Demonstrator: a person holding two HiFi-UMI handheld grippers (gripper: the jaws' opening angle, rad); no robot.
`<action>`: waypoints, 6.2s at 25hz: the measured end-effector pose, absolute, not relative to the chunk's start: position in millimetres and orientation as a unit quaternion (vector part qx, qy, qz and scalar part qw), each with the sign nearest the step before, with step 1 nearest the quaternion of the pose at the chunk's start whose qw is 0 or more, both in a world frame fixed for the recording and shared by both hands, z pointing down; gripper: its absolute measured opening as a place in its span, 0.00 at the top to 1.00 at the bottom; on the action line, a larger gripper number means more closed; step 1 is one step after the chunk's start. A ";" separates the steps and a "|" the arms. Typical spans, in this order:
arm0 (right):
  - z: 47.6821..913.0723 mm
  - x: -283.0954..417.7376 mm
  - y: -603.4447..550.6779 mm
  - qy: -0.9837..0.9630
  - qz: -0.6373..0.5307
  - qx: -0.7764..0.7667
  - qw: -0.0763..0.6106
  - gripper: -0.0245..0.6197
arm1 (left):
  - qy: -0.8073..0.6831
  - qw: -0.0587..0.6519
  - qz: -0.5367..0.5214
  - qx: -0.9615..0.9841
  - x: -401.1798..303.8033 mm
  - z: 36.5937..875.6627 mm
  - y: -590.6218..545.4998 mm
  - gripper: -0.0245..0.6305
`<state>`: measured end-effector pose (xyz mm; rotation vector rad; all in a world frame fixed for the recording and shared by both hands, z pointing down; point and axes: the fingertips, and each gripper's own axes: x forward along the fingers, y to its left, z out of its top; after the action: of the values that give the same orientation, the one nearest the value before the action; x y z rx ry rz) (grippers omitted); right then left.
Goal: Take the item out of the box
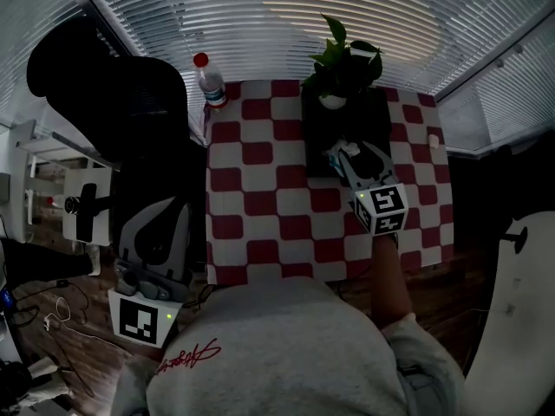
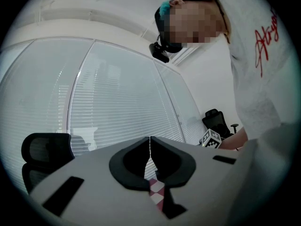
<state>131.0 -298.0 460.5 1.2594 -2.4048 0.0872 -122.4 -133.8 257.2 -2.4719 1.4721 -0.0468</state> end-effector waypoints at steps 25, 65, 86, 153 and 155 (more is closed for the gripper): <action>526.0 135.2 -320.9 -0.850 0.065 0.439 0.284 0.69 | 0.519 0.127 -0.022 -0.845 -133.4 259.0 -132.8 0.93; 582.2 137.4 -334.3 -0.804 0.091 0.383 0.445 0.70 | 0.529 0.115 -0.018 -0.841 -146.4 264.8 -139.0 0.94; 591.5 140.6 -334.3 -0.783 0.091 0.369 0.492 0.77 | 0.544 0.117 0.005 -0.831 -148.6 259.1 -116.8 0.93; 547.8 125.6 -317.0 -0.796 -0.018 0.402 0.452 0.90 | 0.551 0.122 0.018 -0.825 -166.1 255.0 -97.1 0.93; 548.0 126.4 -316.6 -0.796 -0.017 0.404 0.450 0.90 | 0.550 0.122 0.018 -0.826 -165.2 255.1 -97.9 0.93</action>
<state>126.4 -316.6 548.0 0.9976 -1.9684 -0.0413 -165.2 -97.9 255.1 -2.4099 1.6062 0.0522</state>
